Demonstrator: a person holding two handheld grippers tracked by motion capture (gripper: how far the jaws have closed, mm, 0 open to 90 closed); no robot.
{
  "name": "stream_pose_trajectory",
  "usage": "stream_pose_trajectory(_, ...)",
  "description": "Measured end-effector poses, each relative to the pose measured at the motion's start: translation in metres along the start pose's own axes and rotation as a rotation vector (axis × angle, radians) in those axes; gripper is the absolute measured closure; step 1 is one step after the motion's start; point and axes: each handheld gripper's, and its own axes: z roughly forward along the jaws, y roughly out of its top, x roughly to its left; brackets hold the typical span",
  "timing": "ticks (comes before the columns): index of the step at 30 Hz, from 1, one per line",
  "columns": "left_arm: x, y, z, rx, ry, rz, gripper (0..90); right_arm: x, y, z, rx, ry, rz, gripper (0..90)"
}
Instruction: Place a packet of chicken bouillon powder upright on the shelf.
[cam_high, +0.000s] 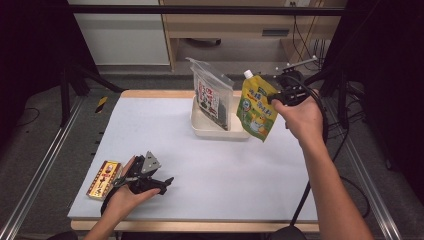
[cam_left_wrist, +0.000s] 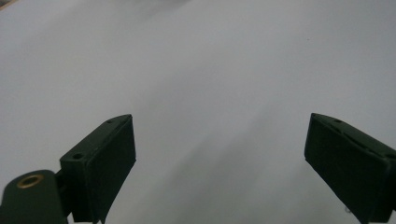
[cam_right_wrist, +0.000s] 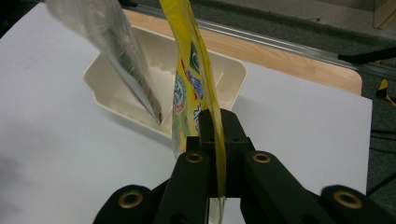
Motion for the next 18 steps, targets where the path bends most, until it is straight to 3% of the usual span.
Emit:
stream_pose_trajectory(4,-0.001,0.000,0.000,-0.019,-0.002,-0.018,8.9,0.003,0.009,0.013,0.000,-0.017,0.029,90.0)
stream_pose_trajectory(18,-0.003,0.000,0.002,-0.013,-0.011,-0.011,8.9,0.014,0.026,0.044,-0.010,-0.066,0.095,90.0)
